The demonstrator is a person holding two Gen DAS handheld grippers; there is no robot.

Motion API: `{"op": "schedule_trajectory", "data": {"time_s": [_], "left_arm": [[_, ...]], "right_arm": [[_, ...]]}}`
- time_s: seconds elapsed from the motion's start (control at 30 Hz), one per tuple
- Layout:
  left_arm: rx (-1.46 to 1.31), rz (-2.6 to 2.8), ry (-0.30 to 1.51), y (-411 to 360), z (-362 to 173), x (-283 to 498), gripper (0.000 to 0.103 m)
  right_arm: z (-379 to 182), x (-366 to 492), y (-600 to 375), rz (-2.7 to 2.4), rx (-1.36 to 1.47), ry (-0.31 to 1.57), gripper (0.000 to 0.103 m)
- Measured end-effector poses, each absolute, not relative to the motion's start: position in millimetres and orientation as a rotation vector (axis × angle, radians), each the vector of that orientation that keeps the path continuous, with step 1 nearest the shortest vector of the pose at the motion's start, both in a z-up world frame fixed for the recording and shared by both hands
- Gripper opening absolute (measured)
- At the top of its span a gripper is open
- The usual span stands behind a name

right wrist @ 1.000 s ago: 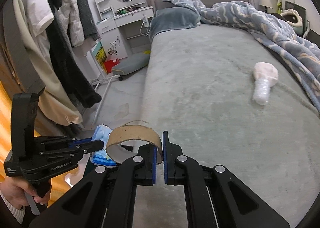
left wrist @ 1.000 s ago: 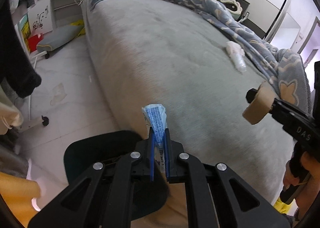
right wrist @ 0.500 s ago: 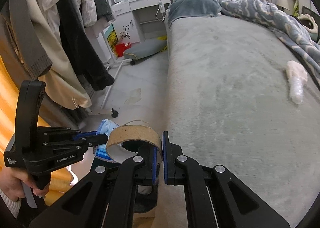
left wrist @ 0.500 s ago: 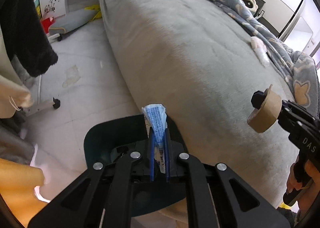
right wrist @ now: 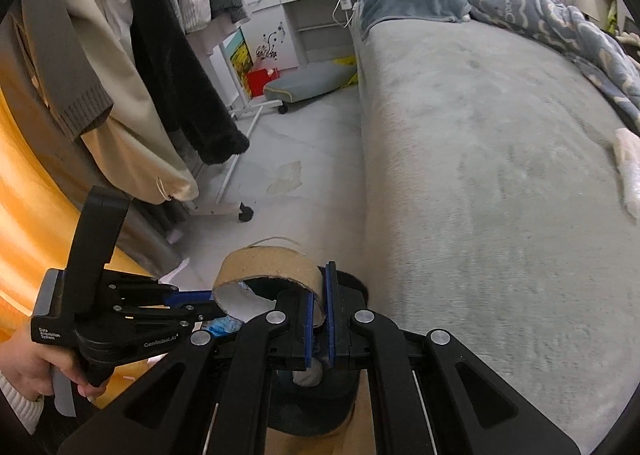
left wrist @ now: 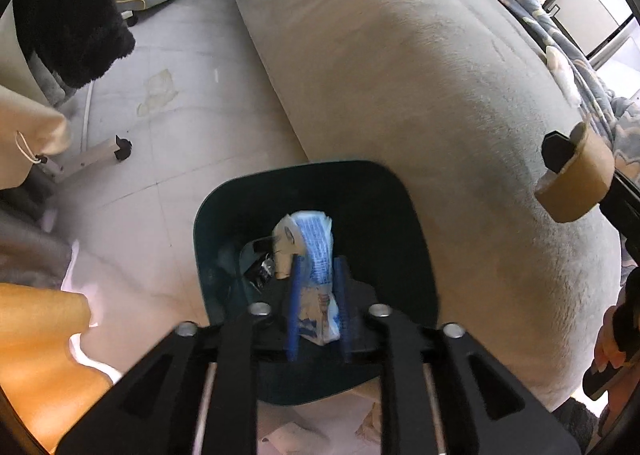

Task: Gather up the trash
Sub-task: 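Lower both items into the bin and open the left tool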

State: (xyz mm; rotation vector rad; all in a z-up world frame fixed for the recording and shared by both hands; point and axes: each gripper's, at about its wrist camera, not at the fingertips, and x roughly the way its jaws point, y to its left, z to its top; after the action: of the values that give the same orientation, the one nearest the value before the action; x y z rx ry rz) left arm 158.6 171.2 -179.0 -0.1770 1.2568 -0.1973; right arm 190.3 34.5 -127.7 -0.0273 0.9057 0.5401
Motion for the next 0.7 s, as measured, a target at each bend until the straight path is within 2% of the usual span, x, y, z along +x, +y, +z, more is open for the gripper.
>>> {"op": "schedule_trajectory", "data": {"time_s": [0.03,0.2,0.3,0.5,0.7], "left_arm": [[-0.182,-0.198,1.254,174.5,-178.7,158.3,0.038],[-0.192,-0.203,1.214,184.5,-169.6,155.5,0.050],[-0.201,-0.196,1.160,190.4,-159.3,154.2,0.066],[-0.156,-0.161,1.046,201.1,-139.0,152.4,0.072],[-0.236,-0.167,0.913,213.7,-105.5,150.2,0.077]], "right_arm": [[-128.8,191.5,36.3,0.542,-0.027,0.912,0.005],[-141.4,196.2,48.6,0.545,-0.038,0.955,0.005],[-152.3,197.9,56.3,0.554,-0.047,0.993,0.005],[-170.0,198.0,67.3,0.547,-0.093,1.035,0.005],[-194.0,192.9,78.8,0.569,-0.133,1.115,0.005]]}}
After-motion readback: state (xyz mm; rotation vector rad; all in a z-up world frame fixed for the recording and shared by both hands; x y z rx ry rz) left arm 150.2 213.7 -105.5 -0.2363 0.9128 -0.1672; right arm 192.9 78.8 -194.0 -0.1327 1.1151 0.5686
